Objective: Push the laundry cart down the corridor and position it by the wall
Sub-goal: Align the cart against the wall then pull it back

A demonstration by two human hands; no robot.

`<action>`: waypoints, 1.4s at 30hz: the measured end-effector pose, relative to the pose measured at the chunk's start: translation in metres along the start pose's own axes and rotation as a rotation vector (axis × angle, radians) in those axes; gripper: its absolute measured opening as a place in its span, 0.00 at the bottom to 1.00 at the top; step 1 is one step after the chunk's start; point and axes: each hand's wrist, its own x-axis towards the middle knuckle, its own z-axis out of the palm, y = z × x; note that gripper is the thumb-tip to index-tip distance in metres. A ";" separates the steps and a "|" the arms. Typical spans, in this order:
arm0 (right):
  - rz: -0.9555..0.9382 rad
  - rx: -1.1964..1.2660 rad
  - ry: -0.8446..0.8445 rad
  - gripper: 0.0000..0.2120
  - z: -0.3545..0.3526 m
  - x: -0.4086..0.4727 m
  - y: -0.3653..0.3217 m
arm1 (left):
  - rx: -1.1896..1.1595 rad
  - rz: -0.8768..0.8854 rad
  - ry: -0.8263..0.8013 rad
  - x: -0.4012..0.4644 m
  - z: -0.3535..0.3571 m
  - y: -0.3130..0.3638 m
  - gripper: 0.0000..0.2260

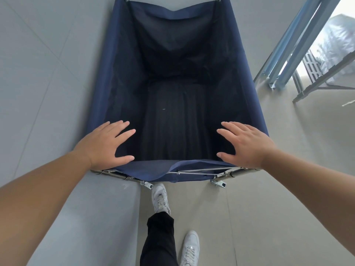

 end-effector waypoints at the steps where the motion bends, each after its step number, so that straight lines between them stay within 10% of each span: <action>1: 0.000 0.000 -0.003 0.36 0.000 0.000 0.000 | -0.002 0.002 0.000 0.000 0.000 0.000 0.39; 42: 0.016 -0.010 -0.032 0.37 -0.003 0.004 -0.002 | -0.139 -0.043 0.040 0.002 -0.003 0.002 0.40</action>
